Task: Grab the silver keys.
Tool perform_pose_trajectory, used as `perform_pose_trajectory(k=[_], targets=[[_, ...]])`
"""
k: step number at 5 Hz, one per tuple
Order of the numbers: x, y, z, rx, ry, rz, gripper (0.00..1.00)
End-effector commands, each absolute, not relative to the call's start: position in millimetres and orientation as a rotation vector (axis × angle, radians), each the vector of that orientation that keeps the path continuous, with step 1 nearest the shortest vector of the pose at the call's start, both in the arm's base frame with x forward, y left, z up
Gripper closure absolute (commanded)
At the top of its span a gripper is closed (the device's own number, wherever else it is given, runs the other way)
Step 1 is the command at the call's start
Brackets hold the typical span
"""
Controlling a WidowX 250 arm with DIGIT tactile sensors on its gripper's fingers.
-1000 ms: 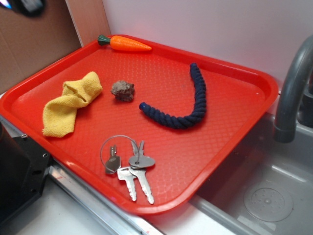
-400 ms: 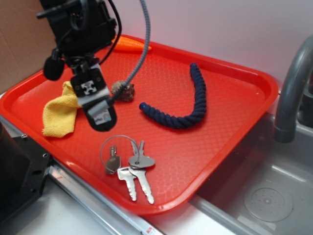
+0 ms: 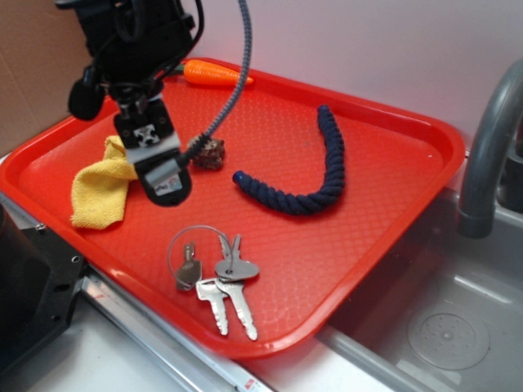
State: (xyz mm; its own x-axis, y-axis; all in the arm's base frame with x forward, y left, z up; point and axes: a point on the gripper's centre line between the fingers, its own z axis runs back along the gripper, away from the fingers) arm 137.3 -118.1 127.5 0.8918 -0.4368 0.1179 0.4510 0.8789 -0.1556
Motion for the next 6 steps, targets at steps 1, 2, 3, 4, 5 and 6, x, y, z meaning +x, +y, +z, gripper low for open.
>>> perform_pose_trajectory(k=[1,2,3,4,5,6], targets=[[135.3,-96.2,62.1,-0.322,-0.104,-0.510,0.00],[141.0,-101.0,35.1,-0.282,-0.098,-0.556,0.00],[149.8,-107.1,25.0,-0.315,-0.099,-0.586,0.00],[148.9,-114.1,24.7,-0.336,-0.089,-0.595,0.50],[148.0,-118.5,31.1,-0.356,-0.084,-0.596,1.00],[146.4,-126.0,46.2,-0.358,-0.098,-0.612,1.00]])
